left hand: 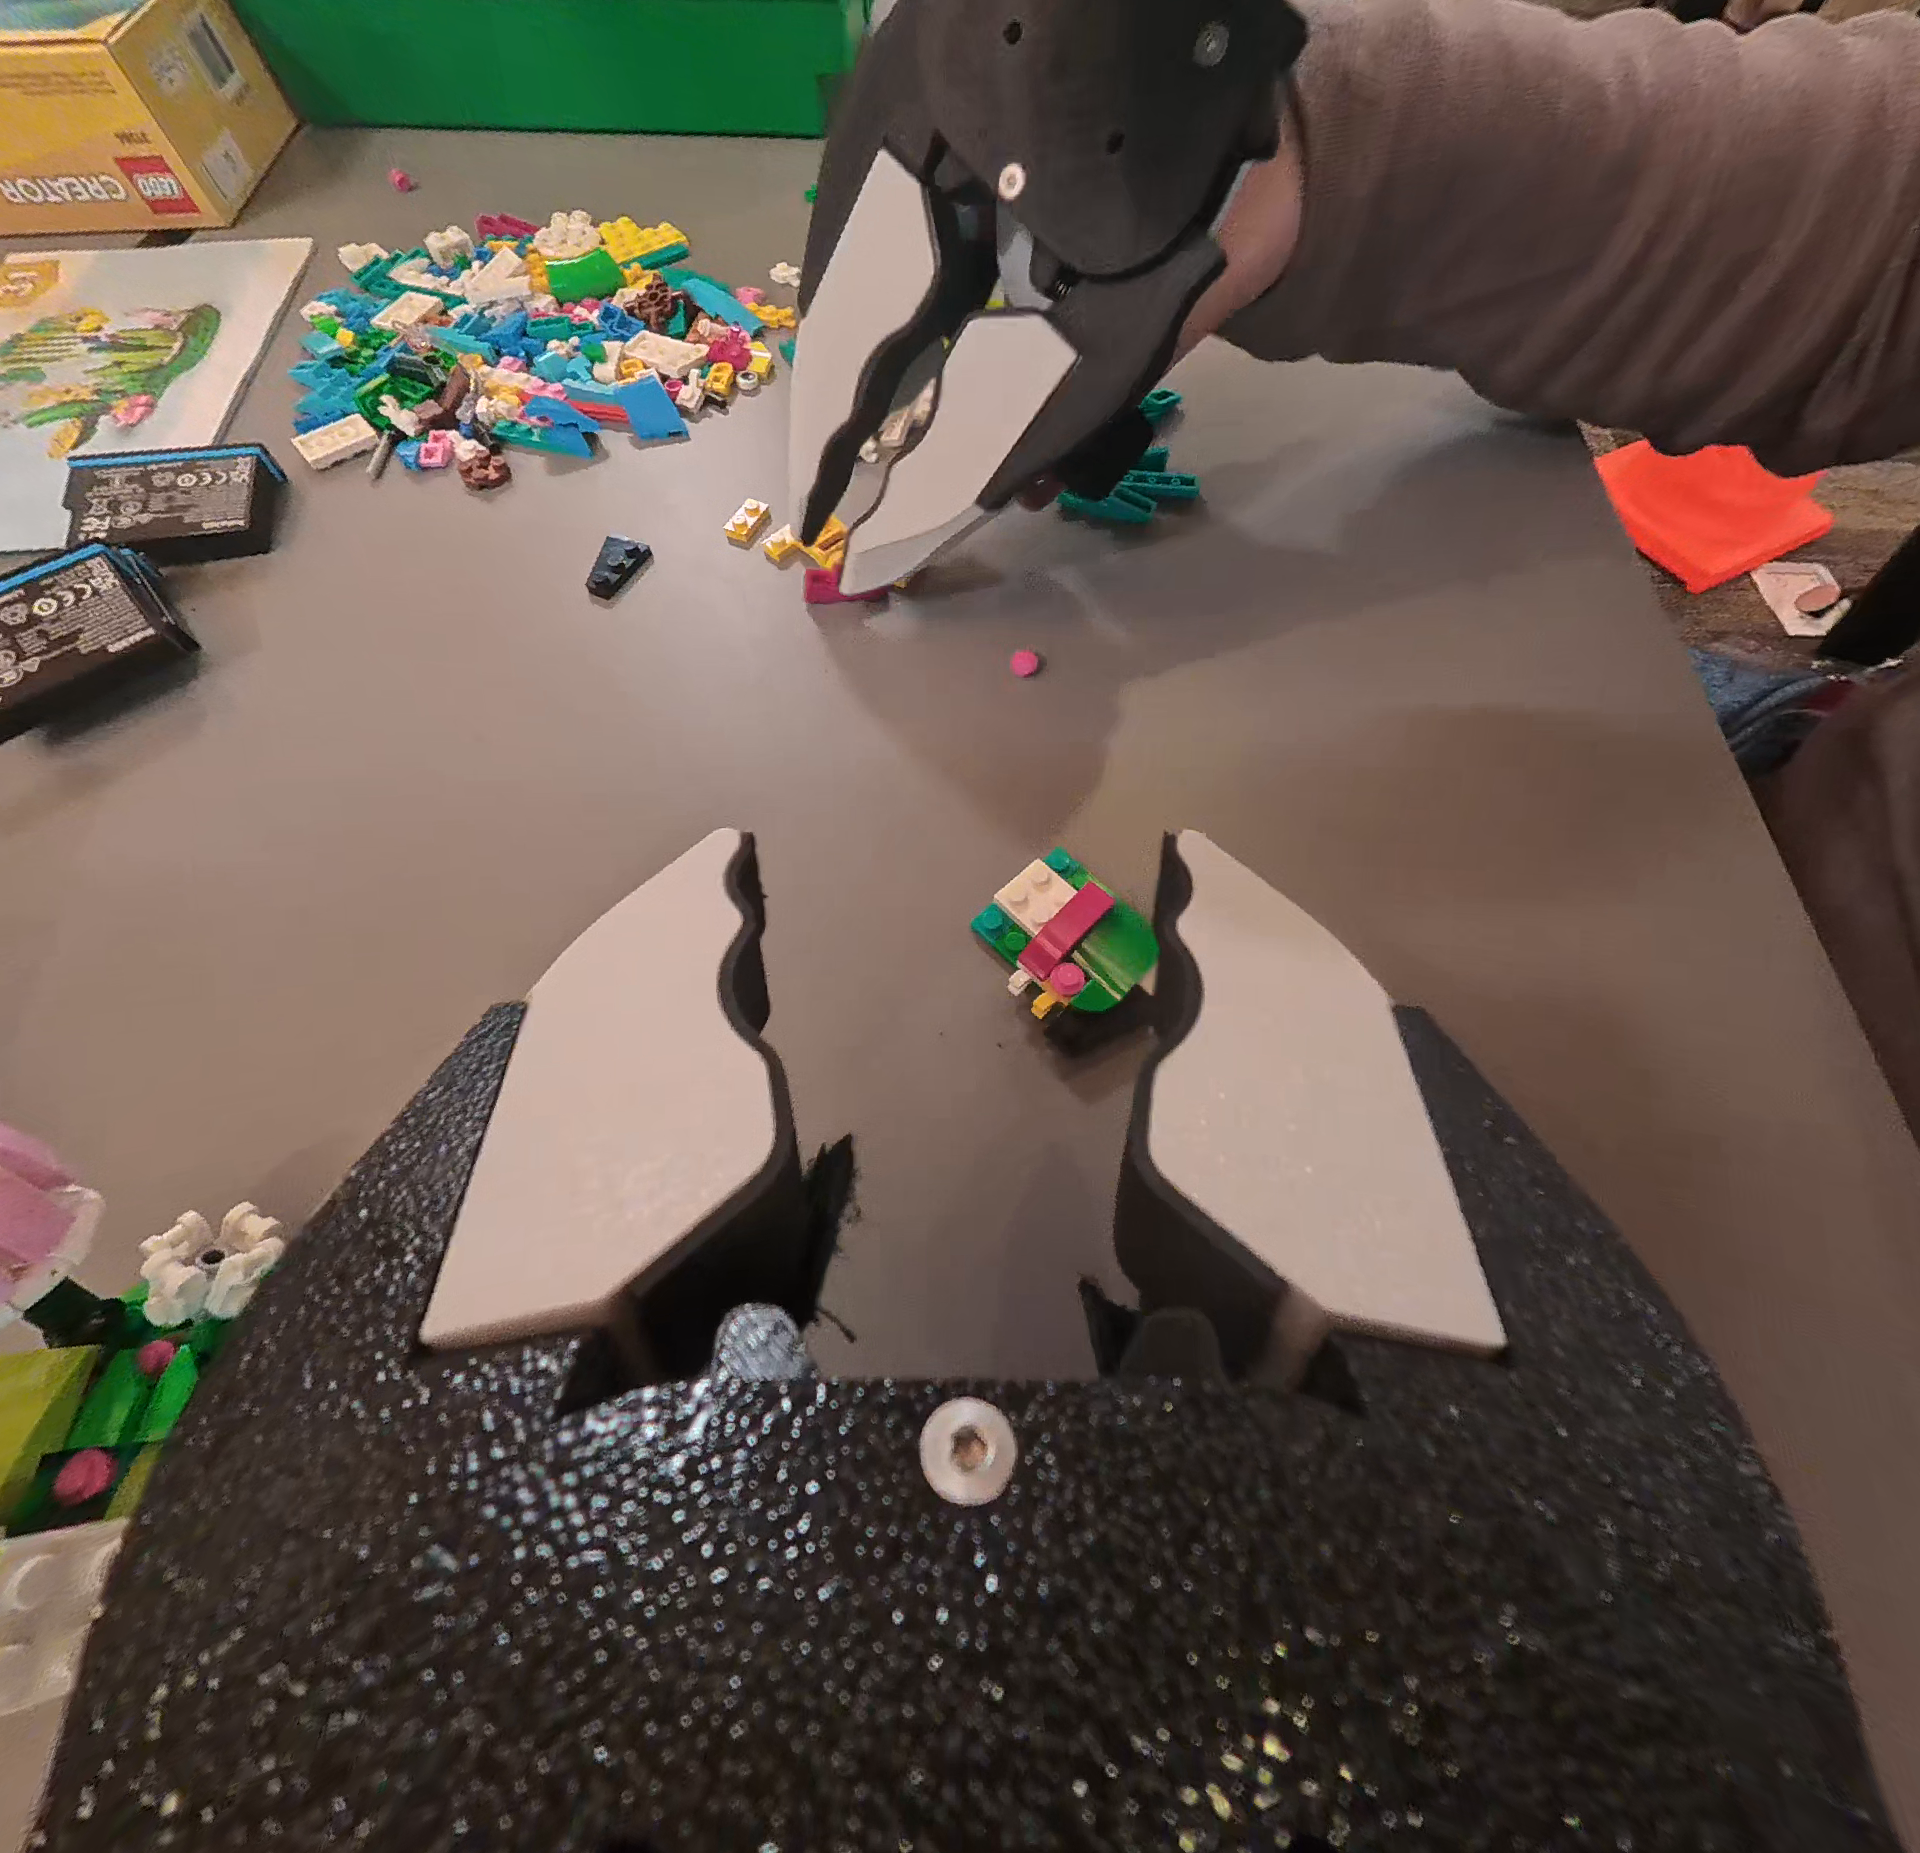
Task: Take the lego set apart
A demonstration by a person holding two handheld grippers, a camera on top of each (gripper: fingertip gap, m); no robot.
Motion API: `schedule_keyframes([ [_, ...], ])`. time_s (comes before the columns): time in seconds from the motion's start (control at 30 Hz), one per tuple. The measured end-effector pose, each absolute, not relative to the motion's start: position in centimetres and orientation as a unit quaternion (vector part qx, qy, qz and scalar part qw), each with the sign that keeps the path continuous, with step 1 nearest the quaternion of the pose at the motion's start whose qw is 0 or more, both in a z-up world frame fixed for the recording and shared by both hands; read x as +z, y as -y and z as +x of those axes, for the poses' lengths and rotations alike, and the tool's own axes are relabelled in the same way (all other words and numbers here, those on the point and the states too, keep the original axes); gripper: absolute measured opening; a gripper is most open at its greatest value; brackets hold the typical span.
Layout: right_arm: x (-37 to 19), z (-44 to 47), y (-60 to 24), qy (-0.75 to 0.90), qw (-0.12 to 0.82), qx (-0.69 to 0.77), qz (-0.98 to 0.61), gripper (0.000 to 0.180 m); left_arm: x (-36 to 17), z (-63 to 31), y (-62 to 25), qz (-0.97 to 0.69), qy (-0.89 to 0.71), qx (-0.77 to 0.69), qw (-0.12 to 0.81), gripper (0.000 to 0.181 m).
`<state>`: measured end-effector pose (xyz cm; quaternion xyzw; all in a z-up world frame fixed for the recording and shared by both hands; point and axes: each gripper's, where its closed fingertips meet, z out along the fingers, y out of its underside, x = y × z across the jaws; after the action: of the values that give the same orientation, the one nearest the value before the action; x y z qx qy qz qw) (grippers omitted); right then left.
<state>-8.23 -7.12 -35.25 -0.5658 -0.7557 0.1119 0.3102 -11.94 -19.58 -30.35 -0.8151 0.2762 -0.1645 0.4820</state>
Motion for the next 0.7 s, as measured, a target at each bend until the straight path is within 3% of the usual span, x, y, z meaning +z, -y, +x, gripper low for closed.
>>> schedule_keyframes([
  [0.17, -35.4, -8.3, 8.2, 0.765, 0.296, 0.105, -0.563, 0.009, -30.0, -11.1, 20.4, -0.8, -0.316, -0.166, 0.482, 0.086],
  [0.4, -35.7, -7.6, 7.8, 0.744, 0.271, 0.109, -0.6, 0.016, -30.1, -11.4, 20.5, -0.804, -0.316, -0.169, 0.474, 0.088],
  [0.47, -35.9, -7.7, 7.9, 0.747, 0.266, 0.109, -0.599, 0.008, -30.3, -11.5, 20.5, -0.807, -0.315, -0.17, 0.47, 0.089],
  [0.7, -34.7, -10.9, 11.5, 0.777, 0.266, 0.174, -0.544, 0.006, -31.9, -11.7, 20.7, -0.829, -0.313, -0.173, 0.43, 0.091],
])
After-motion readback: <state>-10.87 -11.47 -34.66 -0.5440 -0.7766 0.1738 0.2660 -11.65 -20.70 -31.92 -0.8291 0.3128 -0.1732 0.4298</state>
